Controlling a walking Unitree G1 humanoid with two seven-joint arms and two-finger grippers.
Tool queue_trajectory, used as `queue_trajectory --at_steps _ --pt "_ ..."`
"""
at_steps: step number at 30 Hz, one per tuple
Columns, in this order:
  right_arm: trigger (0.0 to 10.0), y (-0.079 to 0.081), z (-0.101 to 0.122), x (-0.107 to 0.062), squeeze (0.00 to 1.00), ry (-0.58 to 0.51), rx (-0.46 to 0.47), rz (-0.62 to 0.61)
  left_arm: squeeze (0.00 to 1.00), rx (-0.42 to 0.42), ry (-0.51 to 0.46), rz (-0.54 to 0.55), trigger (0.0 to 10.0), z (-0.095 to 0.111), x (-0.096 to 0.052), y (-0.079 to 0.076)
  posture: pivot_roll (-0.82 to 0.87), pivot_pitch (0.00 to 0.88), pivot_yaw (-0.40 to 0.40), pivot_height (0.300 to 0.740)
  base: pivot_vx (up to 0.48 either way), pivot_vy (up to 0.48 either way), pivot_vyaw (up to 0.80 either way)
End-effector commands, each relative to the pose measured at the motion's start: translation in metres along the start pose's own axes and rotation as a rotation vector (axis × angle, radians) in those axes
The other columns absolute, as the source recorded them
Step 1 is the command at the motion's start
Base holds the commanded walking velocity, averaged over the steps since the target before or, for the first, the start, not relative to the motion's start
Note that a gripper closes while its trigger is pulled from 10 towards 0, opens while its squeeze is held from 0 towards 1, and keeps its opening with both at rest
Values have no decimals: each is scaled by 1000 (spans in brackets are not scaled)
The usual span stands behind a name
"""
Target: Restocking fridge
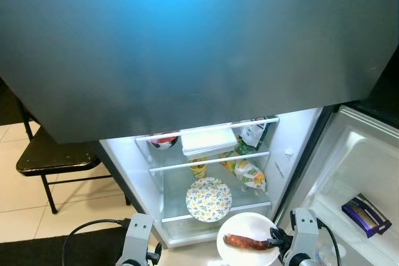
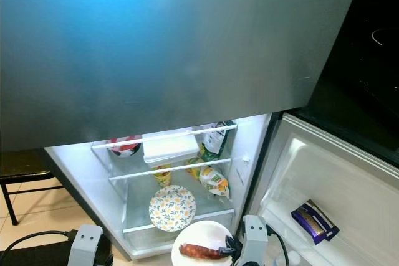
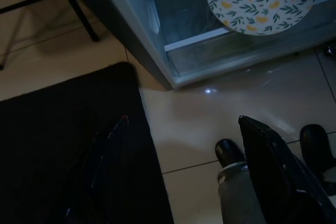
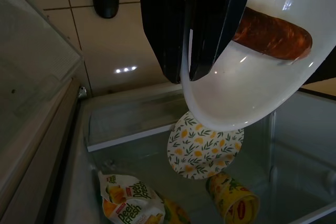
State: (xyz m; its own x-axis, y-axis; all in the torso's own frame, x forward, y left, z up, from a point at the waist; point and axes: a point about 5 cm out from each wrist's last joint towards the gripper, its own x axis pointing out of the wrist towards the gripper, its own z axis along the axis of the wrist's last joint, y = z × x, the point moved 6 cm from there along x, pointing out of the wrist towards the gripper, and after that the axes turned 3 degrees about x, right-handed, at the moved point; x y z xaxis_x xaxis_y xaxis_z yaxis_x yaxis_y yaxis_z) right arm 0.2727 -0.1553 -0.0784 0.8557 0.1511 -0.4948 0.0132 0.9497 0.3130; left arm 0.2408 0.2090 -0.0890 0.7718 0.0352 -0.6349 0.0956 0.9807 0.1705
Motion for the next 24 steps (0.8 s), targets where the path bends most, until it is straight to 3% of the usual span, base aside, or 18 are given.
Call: queue_trajectory --at_steps 1,10,16,18,24 --pt "10000 -1 13 2 0 -47 -3 0 0 -11 25 1 10000 -7 -2 0 -76 102 49 717 0 0 0" --pt "10000 14 12 4 0 -43 -22 72 0 -12 26 3 10000 -8 -2 -1 -74 104 48 717 0 0 0" --pt "10000 44 27 10 0 -101 -30 169 0 -9 24 1 10000 -8 -3 0 -72 106 49 717 0 0 0" --pt "10000 63 32 12 0 -119 -47 228 0 -7 23 -1 10000 -8 -3 -1 -73 106 50 717 0 0 0" --pt "10000 76 35 13 0 -137 -67 242 0 -6 24 -2 10000 -9 -4 -1 -69 108 50 717 0 0 0"
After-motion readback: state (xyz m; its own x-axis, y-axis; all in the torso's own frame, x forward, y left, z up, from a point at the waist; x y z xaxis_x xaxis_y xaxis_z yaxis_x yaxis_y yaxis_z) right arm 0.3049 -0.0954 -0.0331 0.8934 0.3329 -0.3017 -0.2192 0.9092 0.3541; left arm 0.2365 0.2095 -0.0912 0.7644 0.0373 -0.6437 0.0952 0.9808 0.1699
